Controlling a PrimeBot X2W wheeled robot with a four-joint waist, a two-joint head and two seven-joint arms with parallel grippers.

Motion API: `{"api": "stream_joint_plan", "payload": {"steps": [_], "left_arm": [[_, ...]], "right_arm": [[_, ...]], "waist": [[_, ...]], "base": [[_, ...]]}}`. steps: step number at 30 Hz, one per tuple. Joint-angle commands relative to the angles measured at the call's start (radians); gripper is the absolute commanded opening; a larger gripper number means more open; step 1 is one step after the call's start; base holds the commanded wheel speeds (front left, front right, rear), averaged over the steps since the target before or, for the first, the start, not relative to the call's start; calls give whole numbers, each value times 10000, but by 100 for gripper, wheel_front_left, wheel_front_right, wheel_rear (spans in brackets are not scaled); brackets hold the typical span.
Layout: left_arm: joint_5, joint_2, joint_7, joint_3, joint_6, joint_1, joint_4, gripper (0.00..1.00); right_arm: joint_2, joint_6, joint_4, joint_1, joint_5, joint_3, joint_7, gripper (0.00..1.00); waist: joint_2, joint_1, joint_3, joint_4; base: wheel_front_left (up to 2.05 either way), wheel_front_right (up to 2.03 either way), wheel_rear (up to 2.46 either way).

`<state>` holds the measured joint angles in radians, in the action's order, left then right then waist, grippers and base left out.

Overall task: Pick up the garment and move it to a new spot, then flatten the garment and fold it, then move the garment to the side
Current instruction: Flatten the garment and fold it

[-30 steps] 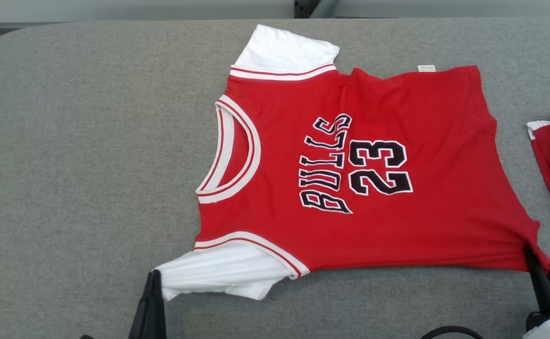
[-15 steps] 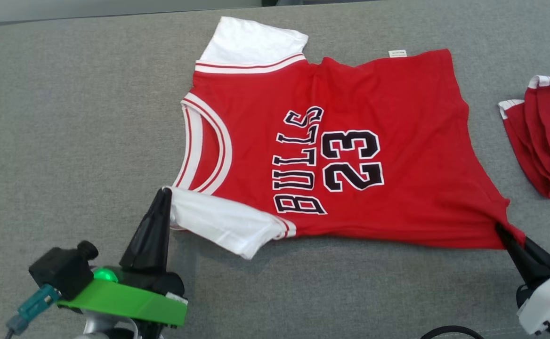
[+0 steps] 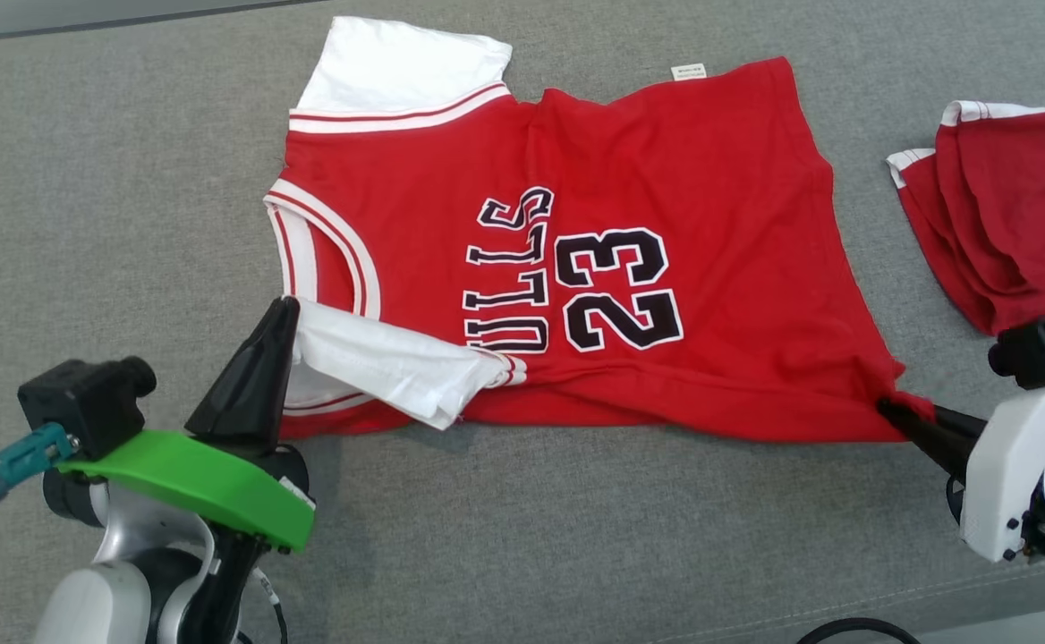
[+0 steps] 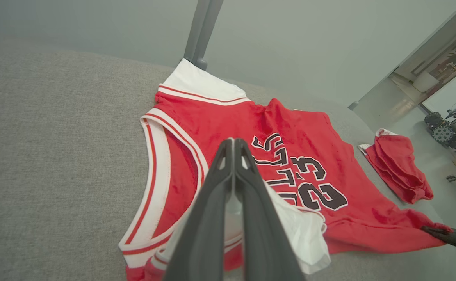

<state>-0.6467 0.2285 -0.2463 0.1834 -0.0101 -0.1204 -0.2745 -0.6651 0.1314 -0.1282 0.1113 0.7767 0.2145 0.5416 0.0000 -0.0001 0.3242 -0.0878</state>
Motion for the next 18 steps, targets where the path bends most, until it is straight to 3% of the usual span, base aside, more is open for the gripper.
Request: {"api": "stream_joint_plan", "payload": {"steps": [1, 8, 18], "left_arm": [[46, 119, -160, -21, -86, -261, -84, 0], [-203, 369, -866, -160, -325, -441, -694, 0], [-579, 464, -1582, -255, -613, -835, -1029, 0]], "right_arm": [[-109, -16, -117, 324, 307, 56, 527, 0], [-399, -16, -267, 1304, 1123, -27, 2824, 0], [-311, -16, 360, 2539, 1128, -234, 5047, 0]], "waist": [[0, 1, 91, -94], [0, 1, 182, -130], [0, 1, 606, 364]], "base": [[0, 0, 0], [0, 0, 0], [0, 0, 0]]}}
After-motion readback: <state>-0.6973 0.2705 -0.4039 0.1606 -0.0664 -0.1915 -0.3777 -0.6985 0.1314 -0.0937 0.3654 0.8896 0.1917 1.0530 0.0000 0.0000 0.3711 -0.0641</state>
